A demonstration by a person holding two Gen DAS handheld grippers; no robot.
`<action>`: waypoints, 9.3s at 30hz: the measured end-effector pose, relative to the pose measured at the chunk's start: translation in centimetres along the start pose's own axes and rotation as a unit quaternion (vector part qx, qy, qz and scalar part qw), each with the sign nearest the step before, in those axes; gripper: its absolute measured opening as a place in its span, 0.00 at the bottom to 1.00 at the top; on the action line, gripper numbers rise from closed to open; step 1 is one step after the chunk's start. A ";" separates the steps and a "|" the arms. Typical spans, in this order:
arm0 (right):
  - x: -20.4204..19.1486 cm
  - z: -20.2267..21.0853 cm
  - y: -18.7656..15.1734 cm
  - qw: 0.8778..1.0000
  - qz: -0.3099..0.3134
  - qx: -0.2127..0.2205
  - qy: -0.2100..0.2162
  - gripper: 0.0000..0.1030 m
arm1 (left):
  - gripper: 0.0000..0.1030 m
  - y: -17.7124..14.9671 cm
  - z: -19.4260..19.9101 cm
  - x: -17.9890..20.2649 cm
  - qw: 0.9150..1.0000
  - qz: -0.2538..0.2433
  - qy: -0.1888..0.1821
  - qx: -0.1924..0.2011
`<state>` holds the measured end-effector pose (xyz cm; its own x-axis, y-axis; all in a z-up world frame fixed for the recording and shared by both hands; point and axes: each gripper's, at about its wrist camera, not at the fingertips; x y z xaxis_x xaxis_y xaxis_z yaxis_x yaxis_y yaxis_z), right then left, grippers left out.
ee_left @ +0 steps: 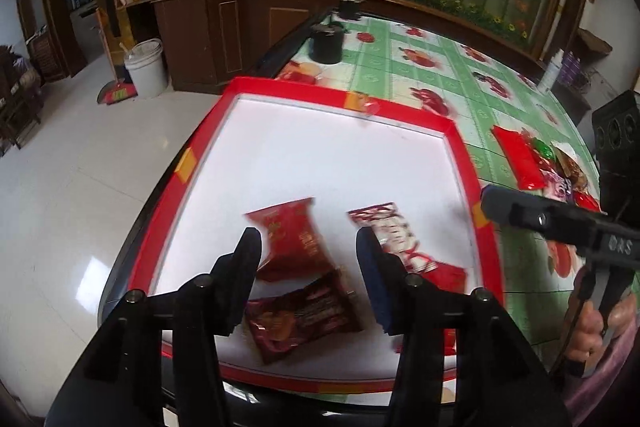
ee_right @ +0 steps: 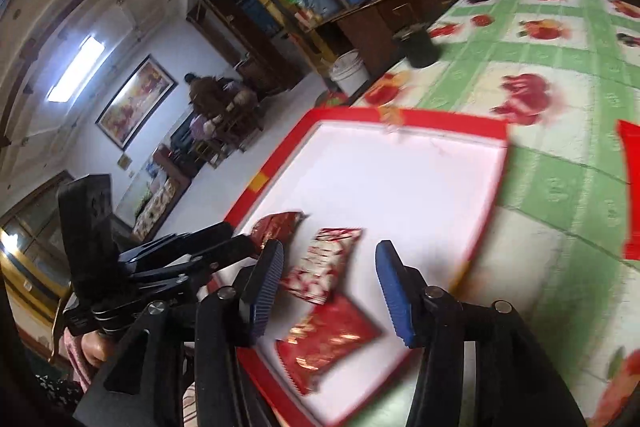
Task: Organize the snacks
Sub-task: 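Open both tools to release the packets into the tray, then grasp the long red packet with both tools' fingers, left and right, then carry the long red packets in both tools over the white tray, then open both tools to drop the red packets into the tray, then grasp the pink bear packet with left tool while right tool grasps pink-white packet, then carry both held packets over the red-rimmed white tray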
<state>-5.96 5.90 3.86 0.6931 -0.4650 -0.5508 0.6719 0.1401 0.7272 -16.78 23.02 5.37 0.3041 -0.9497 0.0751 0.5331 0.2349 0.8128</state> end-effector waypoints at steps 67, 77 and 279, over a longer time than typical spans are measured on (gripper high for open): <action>20.1 21.2 -0.9 0.948 0.170 -0.039 -0.267 0.59 | 0.59 2.1 -14.1 24.3 0.979 -0.137 -0.099 -0.115; 19.7 19.7 -0.8 0.943 0.168 -0.053 -0.281 0.84 | 0.62 2.3 -13.9 23.4 0.977 -0.137 -0.098 -0.132; 3.0 -2.0 5.6 0.997 -0.048 0.063 -0.010 0.21 | 0.44 0.2 0.3 -1.0 0.997 -0.058 0.029 0.051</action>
<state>0.43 7.01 5.46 0.6209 -0.4890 -0.6126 0.6955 -0.0167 0.7183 -17.23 23.97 5.62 0.2929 -0.9546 -0.0541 0.4847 0.0995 0.8690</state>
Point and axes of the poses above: each gripper's, at about its wrist camera, not at the fingertips, and z roughly against the way its jaws point, x to its right, y to its top, and after that the axes turned 15 degrees about x, right-handed
